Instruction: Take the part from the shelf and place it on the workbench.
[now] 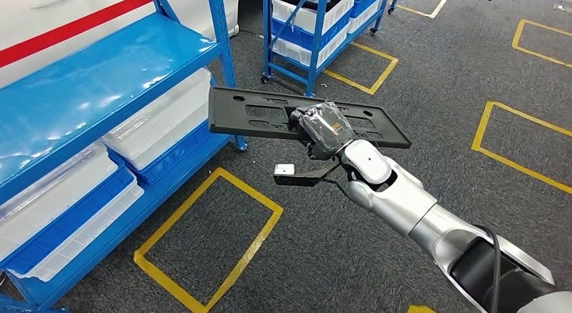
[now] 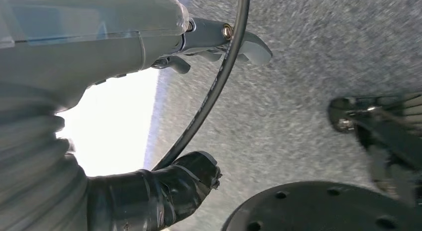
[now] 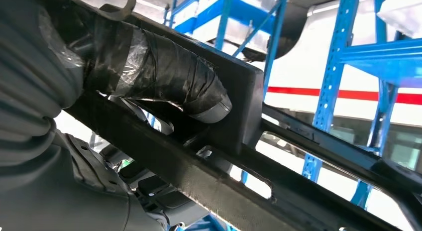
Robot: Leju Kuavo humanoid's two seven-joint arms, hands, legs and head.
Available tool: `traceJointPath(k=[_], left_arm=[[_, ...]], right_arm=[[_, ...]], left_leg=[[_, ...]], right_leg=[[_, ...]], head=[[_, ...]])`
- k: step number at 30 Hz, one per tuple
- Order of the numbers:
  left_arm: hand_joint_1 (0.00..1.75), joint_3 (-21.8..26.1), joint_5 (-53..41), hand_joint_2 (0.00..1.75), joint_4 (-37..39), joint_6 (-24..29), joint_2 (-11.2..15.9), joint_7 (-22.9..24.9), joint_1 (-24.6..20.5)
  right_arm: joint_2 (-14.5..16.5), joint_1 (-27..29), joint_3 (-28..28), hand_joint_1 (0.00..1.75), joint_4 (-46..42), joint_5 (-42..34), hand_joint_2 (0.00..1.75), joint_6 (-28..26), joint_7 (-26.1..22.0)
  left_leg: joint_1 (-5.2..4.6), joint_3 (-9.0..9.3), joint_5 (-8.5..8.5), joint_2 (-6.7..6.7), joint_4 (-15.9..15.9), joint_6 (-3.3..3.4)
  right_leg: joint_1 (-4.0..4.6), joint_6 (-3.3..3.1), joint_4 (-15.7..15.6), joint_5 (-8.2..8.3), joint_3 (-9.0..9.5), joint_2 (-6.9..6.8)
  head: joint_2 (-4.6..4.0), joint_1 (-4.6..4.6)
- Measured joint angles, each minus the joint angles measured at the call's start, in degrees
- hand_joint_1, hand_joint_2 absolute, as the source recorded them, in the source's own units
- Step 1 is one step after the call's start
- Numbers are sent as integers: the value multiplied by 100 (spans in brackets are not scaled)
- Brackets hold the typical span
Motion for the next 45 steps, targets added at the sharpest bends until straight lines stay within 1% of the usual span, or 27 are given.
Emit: traceJointPath(k=[2,3,4,6,7,8,9,11,13,14,17,19,21,22,24,28,30,32,33,34,36,38,39,40,42,43,45], left_arm=[[0,9,-4,175,45,23,9,-2,-20],[0,15,-4,175,64,38,16,-2,-30],[0,22,-4,175,87,56,21,-2,-37],[0,37,-2,175,137,86,37,-3,-45],[0,43,-2,175,168,98,43,-5,-47],[0,47,-1,175,198,106,47,-8,-48],[0,50,-1,175,225,113,50,-11,-51],[0,58,0,175,272,122,53,-16,-58],[0,75,1,175,305,132,61,-18,-71],[0,83,2,175,316,137,66,-19,-81],[0,99,2,175,346,144,74,-22,-117],[0,113,2,175,362,146,81,-25,-129],[0,128,2,175,387,155,90,-32,-127],[0,134,3,175,403,162,93,-38,-126],[0,140,4,175,422,171,97,-45,-124],[0,142,4,175,425,175,98,-46,-124],[0,149,5,175,467,205,123,-57,-131],[0,162,-6,175,555,281,175,-90,-158],[0,168,-18,175,596,319,198,-109,-170],[0,170,-33,175,626,348,211,-122,-177],[0,173,-56,175,673,391,229,-137,-175],[0,174,-78,175,718,433,242,-143,-175],[0,174,-89,175,737,453,245,-144,-177],[0,174,-100,175,756,479,246,-146,-181],[0,173,-128,175,788,536,249,-161,-195],[0,173,-145,175,804,568,253,-172,-202],[0,171,-174,175,831,633,264,-194,-219]], right_arm=[[-10,-3,-2,175,6,-34,175,4,8],[-15,-11,-4,175,10,-60,175,14,14],[-20,-18,-5,175,17,-83,175,27,19],[-22,-23,-4,175,40,-118,175,69,28],[-22,-17,-2,175,56,-129,175,88,31],[-22,-9,1,175,71,-138,175,104,31],[-22,-4,2,175,83,-148,175,111,30],[-21,-14,2,175,94,-169,175,116,30],[-19,-34,1,175,95,-183,175,116,29],[-19,-42,0,175,96,-186,175,116,28],[-24,-49,-4,175,108,-188,175,116,28],[-28,-63,-6,175,110,-191,175,118,28],[-25,-72,2,175,116,-202,175,132,27],[-23,-71,9,175,121,-208,175,144,26],[-20,-68,20,175,127,-216,175,162,24],[-20,-67,22,175,127,-219,175,166,23],[-19,-69,27,175,126,-224,175,178,23],[-40,-64,27,175,118,-244,175,191,35],[-67,-62,22,175,114,-258,175,194,46],[-94,-62,14,175,109,-272,175,194,52],[-127,-63,0,175,105,-286,175,196,61],[-130,-33,-4,175,107,-288,175,197,64],[-131,-14,-4,175,108,-288,175,198,63],[-136,-2,-5,175,108,-288,175,197,63],[-152,1,-18,175,105,-288,175,196,63],[-161,-1,-27,175,97,-288,175,196,63],[-183,1,-44,175,75,-288,175,196,64]], left_leg=[[21,-2,70,26,-79,60],[33,-8,119,48,-114,102],[47,-20,164,75,-139,133],[44,-85,215,133,-136,159],[44,-118,231,166,-127,154],[45,-147,243,206,-114,147],[47,-168,249,249,-99,139],[50,-188,246,340,-68,112],[29,-199,241,424,-46,48],[19,-201,243,465,-46,10],[20,-200,225,550,-40,-100],[38,-334,-16,371,264,-139],[50,-646,-427,136,959,-136],[51,-796,-578,89,1294,-135],[49,-950,-698,64,1636,-136],[49,-967,-697,64,1675,-135],[39,-639,-319,-70,1010,-82],[39,-243,116,-174,172,17],[43,-186,166,-164,22,58],[53,-171,205,-79,-29,95],[54,-170,235,67,-69,131],[50,-185,235,224,-67,130],[50,-188,232,298,-64,124],[51,-188,224,372,-57,113],[53,-182,199,504,-40,69],[46,-177,184,562,-31,33],[33,-161,170,659,-42,-49]], right_leg=[[-13,80,20,-7,-27,5],[-23,122,124,-100,-74,1],[-39,162,344,-265,-163,-6],[-89,244,1079,-691,-443,-17],[-117,280,1407,-832,-556,-22],[-143,310,1567,-875,-585,-34],[-167,331,1490,-812,-493,-56],[-194,350,759,-540,-27,-212],[-153,290,123,-378,321,-366],[-124,243,5,-370,365,-391],[-96,91,-33,-303,327,-235],[-108,-18,-98,-234,318,-143],[-96,-91,-113,-188,277,-49],[-82,-109,-108,-175,251,-2],[-64,-122,-98,-161,221,56],[-60,-123,-94,-158,213,72],[-62,-81,-2,-140,120,263],[-71,41,93,-92,-11,500],[-80,105,153,-115,-68,454],[-78,141,281,-206,-132,331],[-104,193,900,-569,-408,51],[-159,256,1512,-816,-666,-21],[-186,281,1564,-797,-665,-40],[-211,301,1384,-682,-542,-75],[-219,315,636,-399,-92,-252],[-198,296,300,-307,91,-339],[-133,220,48,-290,201,-395]], head=[[0,1],[0,1],[0,2],[0,2],[0,3],[0,2],[0,3],[0,2],[0,2],[0,1],[0,1],[0,1],[0,0],[0,1],[0,0],[0,0],[0,-1],[0,0],[0,4],[0,5],[0,9],[0,8],[0,9],[0,8],[0,9],[0,8],[0,7]])
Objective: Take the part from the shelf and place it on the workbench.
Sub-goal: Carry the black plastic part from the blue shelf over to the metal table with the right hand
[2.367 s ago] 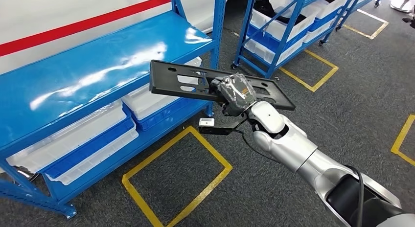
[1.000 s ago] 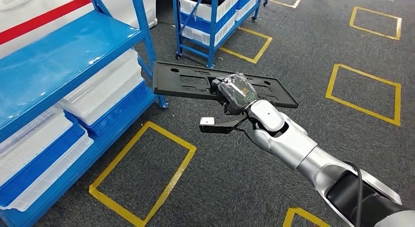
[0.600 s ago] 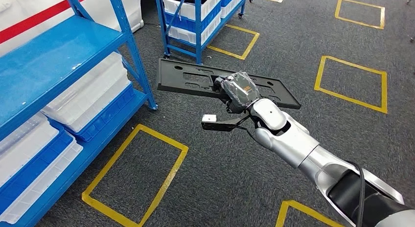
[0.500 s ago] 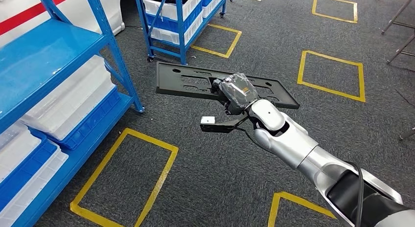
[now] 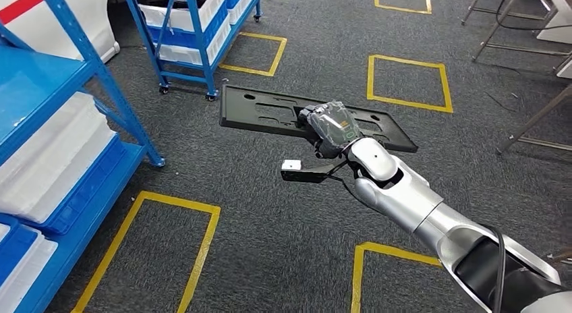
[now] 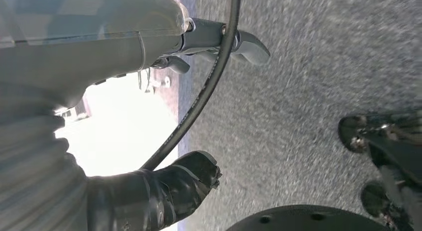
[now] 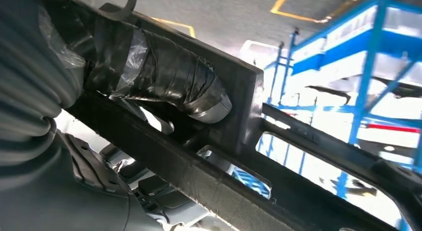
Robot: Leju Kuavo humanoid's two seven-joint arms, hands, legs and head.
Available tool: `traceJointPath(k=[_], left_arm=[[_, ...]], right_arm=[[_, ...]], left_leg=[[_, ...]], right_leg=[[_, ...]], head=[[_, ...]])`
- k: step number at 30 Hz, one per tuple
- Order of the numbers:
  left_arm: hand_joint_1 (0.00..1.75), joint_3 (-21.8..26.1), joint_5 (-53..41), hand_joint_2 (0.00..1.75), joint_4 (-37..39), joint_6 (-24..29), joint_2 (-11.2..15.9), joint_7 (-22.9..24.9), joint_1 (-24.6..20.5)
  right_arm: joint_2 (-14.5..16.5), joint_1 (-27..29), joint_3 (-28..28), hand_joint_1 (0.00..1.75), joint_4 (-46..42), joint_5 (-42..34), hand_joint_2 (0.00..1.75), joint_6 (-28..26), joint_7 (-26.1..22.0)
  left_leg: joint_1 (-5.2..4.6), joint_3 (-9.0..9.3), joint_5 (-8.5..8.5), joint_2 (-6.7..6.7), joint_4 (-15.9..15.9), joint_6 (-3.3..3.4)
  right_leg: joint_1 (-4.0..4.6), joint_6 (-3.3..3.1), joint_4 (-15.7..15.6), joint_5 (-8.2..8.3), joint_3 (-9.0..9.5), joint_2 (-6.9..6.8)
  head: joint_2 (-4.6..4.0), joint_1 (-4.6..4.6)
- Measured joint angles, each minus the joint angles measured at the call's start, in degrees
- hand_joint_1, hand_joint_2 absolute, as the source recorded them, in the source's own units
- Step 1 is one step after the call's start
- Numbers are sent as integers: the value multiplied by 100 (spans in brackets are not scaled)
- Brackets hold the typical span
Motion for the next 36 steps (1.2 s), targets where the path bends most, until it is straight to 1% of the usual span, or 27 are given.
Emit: traceJointPath(k=[2,3,4,6,7,8,9,10,11,13,15,16,18,19,21,22,23,24,25,26,27,29,30,31,32,34,36], left_arm=[[0,-3,-17,175,23,45,3,-9,-31],[0,-4,-32,175,33,61,4,-9,-41],[0,-6,-46,175,41,74,4,-9,-45],[0,-7,-71,175,51,94,5,-9,-32],[0,-7,-79,175,55,102,5,-9,-22],[0,-7,-90,175,59,114,5,-9,-14],[0,-8,-106,175,62,134,4,-9,-7],[0,-9,-132,175,64,160,4,-10,-4],[0,-14,-157,175,65,190,4,-13,-3],[0,-27,-201,175,65,235,12,-23,3],[0,-37,-225,175,65,248,23,-39,7],[0,-40,-234,175,65,243,28,-44,6],[0,-45,-244,175,64,227,26,-49,3],[0,-47,-248,175,63,215,25,-51,3],[0,-49,-253,175,60,191,23,-59,17],[0,-49,-254,175,57,173,24,-64,27],[0,-49,-254,175,52,158,25,-69,35],[0,-49,-254,175,49,142,27,-73,40],[0,-49,-254,175,46,128,28,-77,40],[0,-49,-253,175,45,120,28,-79,40],[0,-49,-253,175,45,111,28,-81,39],[0,-48,-253,175,41,93,34,-81,36],[0,-47,-253,175,38,86,42,-81,35],[0,-46,-253,175,34,80,49,-81,32],[0,-44,-252,175,30,76,56,-81,24],[0,-41,-245,175,31,66,57,-74,-2],[0,-33,-234,175,32,57,66,-62,-19]], right_arm=[[-44,7,-15,175,-24,1,175,0,1],[-67,9,-23,175,-43,3,175,1,6],[-83,6,-28,175,-63,9,175,2,18],[-92,-1,-29,175,-99,31,175,6,43],[-92,4,-26,175,-106,44,175,9,51],[-92,18,-23,175,-110,57,175,13,57],[-90,35,-20,175,-114,68,175,17,65],[-89,48,-17,175,-120,74,175,22,74],[-89,56,-17,175,-130,77,175,27,85],[-93,58,-21,175,-150,79,175,34,102],[-103,74,-25,175,-168,84,175,48,117],[-111,94,-27,175,-181,89,175,58,123],[-142,144,-34,175,-219,96,175,78,127],[-162,162,-43,175,-238,101,175,83,129],[-195,159,-59,175,-273,123,175,99,153],[-202,151,-65,175,-295,142,175,113,174],[-204,148,-65,175,-315,161,175,131,198],[-204,158,-62,175,-334,177,175,150,214],[-204,175,-57,175,-345,187,175,170,223],[-204,191,-50,175,-351,192,175,185,228],[-204,201,-45,175,-358,194,175,195,231],[-203,198,-39,175,-397,196,175,204,241],[-203,196,-37,175,-422,197,175,209,246],[-202,196,-34,175,-443,198,175,218,253],[-201,196,-30,175,-456,202,175,230,263],[-207,181,-27,175,-484,217,175,263,289],[-213,129,-26,175,-530,244,175,293,318]], left_leg=[[10,26,-15,83,-20,-84],[26,24,-57,28,13,-116],[41,-25,-156,-101,145,-136],[59,-314,-506,-447,766,-144],[57,-517,-683,-545,1171,-139],[54,-688,-777,-585,1492,-132],[50,-780,-761,-603,1637,-119],[46,-773,-635,-615,1566,-98],[37,-674,-427,-648,1298,-67],[31,-377,-29,-923,550,17],[19,-215,112,-1158,137,66],[9,-196,107,-1157,97,77],[-2,-159,140,-1028,18,103],[10,-123,167,-961,-44,120],[23,-50,211,-825,-158,149],[17,-27,214,-748,-188,158],[13,-16,208,-667,-198,163],[12,-11,196,-582,-196,160],[13,-7,180,-500,-189,153],[16,-1,161,-420,-178,137],[22,7,136,-345,-162,115],[22,21,71,-215,-109,45],[14,27,34,-163,-85,1],[5,40,3,-116,-67,-42],[-1,56,-20,-72,-63,-82],[31,100,-70,-15,-52,-152],[72,18,-270,-198,206,-190]], right_leg=[[14,-93,-36,33,-3,120],[10,-135,-66,50,10,175],[4,-184,-100,69,25,229],[12,-260,-130,89,38,334],[29,-287,-127,91,33,398],[48,-300,-120,88,29,474],[67,-309,-107,84,26,555],[83,-314,-90,79,25,638],[93,-315,-70,72,24,720],[96,-299,-25,56,0,863],[57,-240,2,63,-60,996],[32,-196,-1,79,-89,1072],[-5,-121,-37,113,-110,1180],[-1,-102,-29,108,-117,1117],[22,-76,226,-54,-238,764],[18,-56,510,-203,-380,571],[3,-28,869,-368,-566,453],[-26,1,1208,-488,-745,399],[-59,31,1414,-522,-856,368],[-96,62,1410,-452,-860,342],[-130,91,1175,-289,-738,298],[-149,133,414,27,-332,105],[-131,117,150,96,-188,37],[-102,86,23,100,-121,5],[-65,36,24,71,-122,35],[-43,-69,16,62,-115,157],[-37,-172,0,58,-84,258]], head=[[1,-2],[1,-1],[1,-2],[1,-1],[1,-2],[0,-2],[0,-2],[0,-2],[0,-2],[0,-1],[1,-1],[1,-2],[1,-2],[1,0],[1,9],[1,13],[1,16],[1,16],[1,16],[0,17],[0,17],[0,16],[0,15],[0,14],[0,13],[1,13],[1,12]])
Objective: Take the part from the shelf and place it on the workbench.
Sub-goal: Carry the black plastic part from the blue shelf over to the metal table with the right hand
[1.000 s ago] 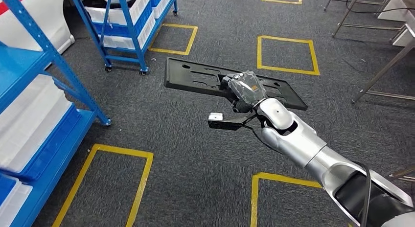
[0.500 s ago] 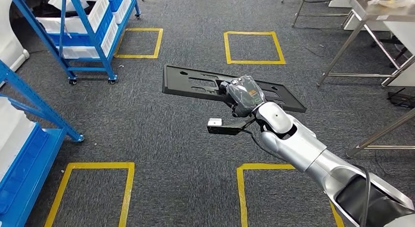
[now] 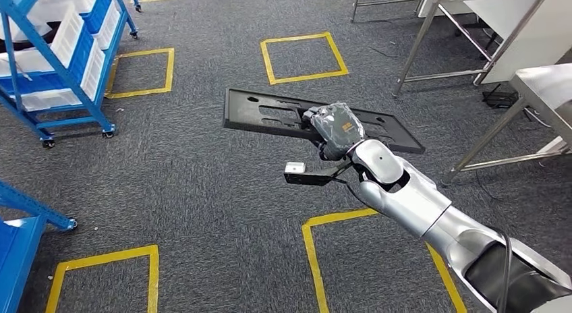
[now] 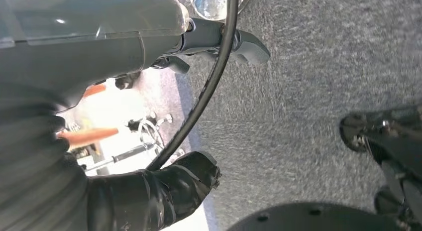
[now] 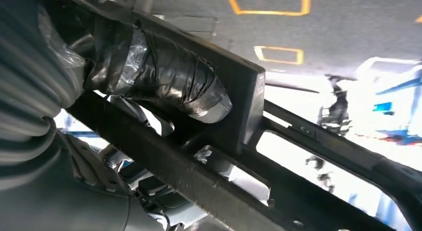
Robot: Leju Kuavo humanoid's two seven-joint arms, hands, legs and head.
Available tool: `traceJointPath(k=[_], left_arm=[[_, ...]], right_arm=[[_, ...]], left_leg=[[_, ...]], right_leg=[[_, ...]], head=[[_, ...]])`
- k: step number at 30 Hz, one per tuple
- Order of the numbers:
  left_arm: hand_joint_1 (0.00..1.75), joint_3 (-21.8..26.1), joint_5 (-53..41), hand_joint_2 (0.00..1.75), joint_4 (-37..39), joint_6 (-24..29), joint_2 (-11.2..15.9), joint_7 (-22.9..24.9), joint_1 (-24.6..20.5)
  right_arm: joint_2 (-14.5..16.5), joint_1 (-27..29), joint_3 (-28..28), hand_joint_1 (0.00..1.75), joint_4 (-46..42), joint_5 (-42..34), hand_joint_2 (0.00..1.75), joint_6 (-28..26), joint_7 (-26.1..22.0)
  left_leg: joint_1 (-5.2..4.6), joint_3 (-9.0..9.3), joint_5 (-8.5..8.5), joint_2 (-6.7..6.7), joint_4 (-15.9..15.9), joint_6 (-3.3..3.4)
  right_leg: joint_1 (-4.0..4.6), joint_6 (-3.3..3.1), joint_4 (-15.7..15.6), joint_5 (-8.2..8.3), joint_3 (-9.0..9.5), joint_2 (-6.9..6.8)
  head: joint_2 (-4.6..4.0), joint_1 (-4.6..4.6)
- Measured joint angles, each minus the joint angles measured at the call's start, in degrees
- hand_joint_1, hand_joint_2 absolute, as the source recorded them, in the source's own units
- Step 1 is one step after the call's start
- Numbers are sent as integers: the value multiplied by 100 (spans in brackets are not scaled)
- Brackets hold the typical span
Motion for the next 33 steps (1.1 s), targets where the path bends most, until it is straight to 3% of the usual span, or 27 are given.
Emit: traceJointPath(k=[2,3,4,5,6,7,9,11,13,15,17,19,20,21,23,25,26,28,29,31,33], left_arm=[[0,10,6,175,3,-9,11,11,-1],[0,16,8,175,5,-17,14,15,-1],[0,22,9,175,8,-24,17,20,-1],[0,29,9,175,10,-27,22,23,0],[0,35,10,175,11,-30,27,26,0],[0,40,10,175,11,-30,35,28,1],[0,47,11,175,14,-31,59,28,1],[0,56,19,175,21,-31,85,27,-2],[0,66,26,175,34,-30,101,26,-20],[0,79,36,175,57,-25,112,19,-43],[0,98,44,175,85,-2,125,-1,-46],[0,121,44,175,127,44,139,-28,-46],[0,130,44,175,155,68,145,-37,-54],[0,137,43,175,186,90,149,-43,-63],[0,144,43,175,241,118,157,-45,-80],[0,149,44,175,288,133,172,-49,-93],[0,151,44,175,309,137,180,-52,-104],[0,152,45,175,348,140,185,-55,-138],[0,154,46,175,367,141,189,-56,-152],[0,163,50,175,412,152,197,-63,-162],[0,179,51,175,462,166,207,-69,-157]], right_arm=[[8,-47,11,175,-34,32,175,25,27],[15,-56,25,175,-45,43,175,37,36],[21,-52,43,175,-59,49,175,50,42],[24,-45,61,175,-76,51,175,63,44],[26,-41,75,175,-88,51,175,70,44],[26,-41,84,175,-101,51,175,76,47],[27,-52,90,175,-120,51,175,83,63],[31,-56,101,175,-139,52,175,96,85],[28,-50,111,175,-156,53,175,109,97],[10,-59,112,175,-173,52,175,114,104],[-4,-88,111,175,-186,49,175,121,111],[-7,-86,113,175,-184,40,175,133,114],[-7,-76,113,175,-180,32,175,139,113],[-7,-69,114,175,-176,25,175,144,111],[-10,-84,113,175,-172,16,175,146,107],[-12,-115,113,175,-167,11,175,146,97],[-16,-125,111,175,-162,5,175,146,92],[-33,-138,107,175,-150,-11,175,145,82],[-44,-148,103,175,-146,-20,175,145,76],[-55,-189,99,175,-140,-38,175,144,63],[-53,-221,105,175,-133,-46,175,145,55]], left_leg=[[2,-348,-373,-281,726,20],[-9,-573,-523,-352,1139,42],[-26,-751,-576,-387,1428,72],[-46,-840,-508,-408,1516,111],[-71,-818,-323,-433,1365,159],[-98,-703,-59,-488,1015,213],[-132,-415,340,-727,253,305],[-148,-275,424,-855,-86,325],[-146,-226,438,-737,-181,325],[-127,-149,487,-592,-312,356],[-125,-98,511,-451,-392,379],[-122,-89,497,-305,-397,379],[-115,-87,483,-232,-392,368],[-104,-85,466,-160,-379,348],[-84,-79,407,-26,-322,284],[-93,-77,332,87,-247,198],[-104,-67,301,139,-228,158],[-98,-32,258,221,-225,88],[-81,-24,214,167,-188,53],[-45,-164,-24,-114,165,11],[-38,-539,-397,-352,931,16]], right_leg=[[30,-75,-8,-8,18,100],[57,-96,-7,-12,19,162],[87,-111,-4,-18,24,232],[113,-123,0,-23,33,309],[134,-131,3,-29,45,386],[146,-139,7,-36,61,464],[158,-136,18,-44,64,606],[136,-98,20,-31,29,735],[105,-36,6,-11,1,849],[125,11,140,-107,-73,652],[128,52,674,-394,-334,284],[66,111,1333,-632,-673,138],[26,145,1457,-620,-748,109],[-12,180,1371,-512,-715,79],[-58,253,676,-168,-369,-105],[-26,243,118,-7,-75,-276],[5,212,32,-20,-32,-299],[33,111,36,-34,-25,-172],[32,68,27,-33,-16,-112],[16,-27,8,-25,8,0],[41,-87,7,-27,11,119]], head=[[-1,-2],[-1,-3],[-1,-3],[-1,-2],[-1,-2],[-1,-2],[-1,0],[1,-2],[1,-3],[0,2],[0,4],[0,4],[0,3],[-1,4],[-1,4],[0,2],[1,2],[1,2],[2,2],[1,1],[1,-1]])
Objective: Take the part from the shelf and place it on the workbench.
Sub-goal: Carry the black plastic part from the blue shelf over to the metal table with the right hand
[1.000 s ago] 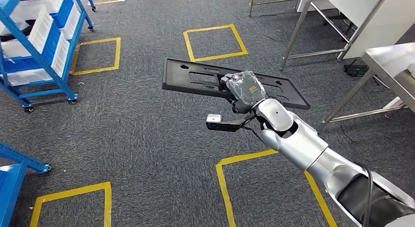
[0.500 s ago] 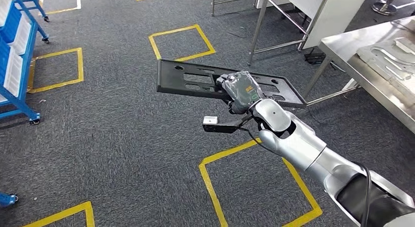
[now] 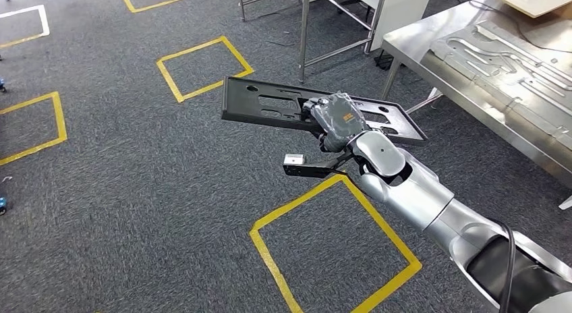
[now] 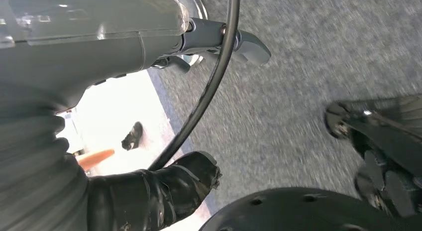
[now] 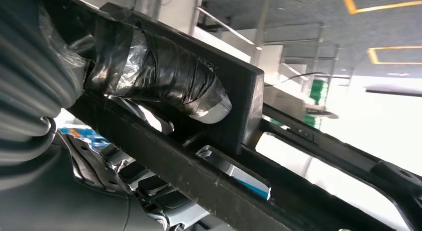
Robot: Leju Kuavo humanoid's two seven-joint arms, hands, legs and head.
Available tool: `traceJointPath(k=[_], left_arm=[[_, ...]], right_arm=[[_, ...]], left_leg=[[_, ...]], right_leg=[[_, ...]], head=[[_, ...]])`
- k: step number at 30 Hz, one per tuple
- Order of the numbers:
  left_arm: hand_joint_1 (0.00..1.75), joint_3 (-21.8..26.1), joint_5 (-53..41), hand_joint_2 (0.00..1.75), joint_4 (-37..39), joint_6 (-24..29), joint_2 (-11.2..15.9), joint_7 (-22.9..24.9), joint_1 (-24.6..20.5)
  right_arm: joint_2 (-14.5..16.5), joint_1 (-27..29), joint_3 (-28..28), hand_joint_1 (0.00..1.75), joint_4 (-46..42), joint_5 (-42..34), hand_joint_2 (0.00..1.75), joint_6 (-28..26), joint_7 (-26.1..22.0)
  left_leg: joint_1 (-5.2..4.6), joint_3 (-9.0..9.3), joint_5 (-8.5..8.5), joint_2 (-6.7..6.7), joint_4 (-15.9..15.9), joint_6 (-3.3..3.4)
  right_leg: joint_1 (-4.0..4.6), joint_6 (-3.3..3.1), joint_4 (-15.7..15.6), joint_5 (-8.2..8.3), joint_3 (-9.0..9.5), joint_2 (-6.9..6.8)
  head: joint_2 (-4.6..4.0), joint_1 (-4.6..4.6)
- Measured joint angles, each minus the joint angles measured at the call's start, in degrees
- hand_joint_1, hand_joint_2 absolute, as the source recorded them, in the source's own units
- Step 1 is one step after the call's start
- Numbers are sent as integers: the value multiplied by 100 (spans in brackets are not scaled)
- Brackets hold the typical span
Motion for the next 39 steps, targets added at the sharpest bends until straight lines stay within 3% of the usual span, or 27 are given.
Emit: traceJointPath(k=[1,2,3,4,6,7,8,10,11,13,14,15,17,18,19,21,23,24,26,28,30,32,33,34,35,37,39], left_arm=[[0,7,0,175,19,4,5,-1,2],[0,11,0,175,32,7,10,-1,3],[0,14,0,175,42,9,15,-1,3],[0,16,0,175,49,10,22,-1,3],[0,20,-3,175,63,14,44,-1,8],[0,22,-5,175,71,15,55,-3,10],[0,23,-9,175,79,16,64,-6,7],[0,24,-15,175,93,17,73,-15,-14],[0,24,-22,175,99,18,74,-20,-28],[0,24,-34,175,116,18,78,-29,-37],[0,24,-39,175,127,18,81,-33,-34],[0,24,-42,175,136,18,85,-35,-27],[0,24,-49,175,159,19,92,-40,-23],[0,24,-51,175,172,21,94,-44,-25],[0,24,-53,175,187,22,95,-48,-29],[0,24,-55,175,212,26,98,-59,-39],[0,24,-55,175,232,33,109,-70,-46],[0,23,-57,175,239,37,114,-75,-51],[0,23,-65,175,252,44,118,-83,-70],[0,22,-71,175,263,49,121,-85,-78],[0,21,-72,175,281,51,122,-86,-71],[0,22,-73,175,299,54,124,-86,-64],[0,22,-73,175,306,57,125,-86,-62],[0,23,-74,175,313,61,127,-86,-60],[0,23,-74,175,319,66,131,-86,-58],[0,24,-74,175,328,76,144,-89,-50],[0,25,-73,175,340,86,156,-96,-52]], right_arm=[[3,-4,8,175,5,-2,175,1,-4],[7,-2,18,175,11,-2,175,1,-10],[9,-1,27,175,19,-2,175,1,-16],[11,-1,33,175,26,-2,175,1,-20],[13,-7,39,175,35,-2,175,2,-20],[14,-11,45,175,43,-2,175,3,-19],[14,-15,50,175,51,-2,175,5,-17],[10,-19,57,175,66,-2,175,9,-15],[2,-20,55,175,68,-3,175,10,-16],[-19,-47,51,175,75,-4,175,10,-16],[-25,-63,51,175,81,-4,175,10,-16],[-27,-76,55,175,90,-4,175,10,-18],[-26,-73,70,175,115,-4,175,13,-25],[-26,-69,77,175,130,-5,175,14,-28],[-26,-70,81,175,143,-7,175,14,-29],[-27,-83,83,175,158,-11,175,13,-31],[-29,-96,83,175,171,-15,175,8,-39],[-32,-98,83,175,180,-18,175,4,-46],[-46,-106,80,175,193,-25,175,-6,-66],[-58,-129,74,175,193,-28,175,-10,-78],[-57,-152,76,175,193,-29,175,-10,-78],[-51,-153,89,175,201,-27,175,-8,-77],[-46,-147,96,175,205,-26,175,-8,-77],[-42,-141,99,175,208,-26,175,-8,-78],[-38,-138,101,175,208,-28,175,-8,-78],[-36,-139,101,175,212,-34,175,-8,-76],[-36,-130,101,175,225,-38,175,-8,-73]], left_leg=[[-4,-197,-119,-32,363,11],[-10,-325,-132,-45,567,29],[-17,-352,-24,-58,548,56],[-27,-270,185,-94,301,93],[-41,57,629,-356,-515,180],[-45,193,751,-475,-831,207],[-51,271,794,-560,-1010,226],[-58,318,791,-483,-1091,239],[-54,344,815,-410,-1140,256],[-36,405,870,-253,-1259,301],[-34,425,885,-174,-1295,316],[-37,429,882,-101,-1303,326],[-36,427,860,55,-1287,322],[-33,427,843,132,-1273,313],[-28,430,821,206,-1252,297],[-28,438,758,338,-1190,245],[-53,452,694,443,-1129,172],[-67,465,672,494,-1124,136],[-59,503,624,586,-1123,64],[-28,440,461,404,-910,4],[-7,115,127,83,-241,-23],[-7,-292,-92,-30,462,-20],[-11,-392,-45,-44,572,-3],[-17,-382,118,-64,450,27],[-25,-269,363,-117,119,67],[-36,49,745,-357,-672,159],[-54,224,806,-476,-1058,223]], right_leg=[[18,-14,2,-2,0,73],[37,-22,4,-3,3,150],[51,-25,7,-4,9,231],[60,-26,9,-5,18,312],[66,-18,14,-5,24,462],[62,-2,17,-2,15,527],[50,25,16,6,0,593],[26,101,-11,39,-28,729],[23,131,-5,37,-39,687],[48,171,206,-116,-143,385],[49,185,480,-277,-268,177],[41,207,825,-454,-435,64],[-1,257,1395,-651,-708,-9],[-25,283,1424,-605,-715,-30],[-46,307,1222,-465,-600,-69],[-53,329,485,-152,-187,-297],[-15,283,55,-50,37,-473],[9,241,50,-77,33,-469],[5,161,33,-72,35,-324],[-20,76,4,-65,67,-191],[-23,5,-8,-79,88,-66],[6,-34,-4,-103,96,84],[22,-40,0,-114,108,170],[33,-40,4,-128,128,259],[40,-34,6,-143,154,346],[42,0,9,-177,190,501],[25,68,1,-174,198,626]], head=[[-1,1],[0,1],[-1,1],[-1,1],[-1,1],[0,0],[0,1],[0,1],[1,3],[1,5],[0,5],[-1,6],[-1,5],[-1,6],[-1,5],[-1,5],[-1,5],[-1,4],[0,3],[1,3],[-1,1],[-1,1],[-1,1],[-1,1],[-1,1],[-1,3],[-1,3]])
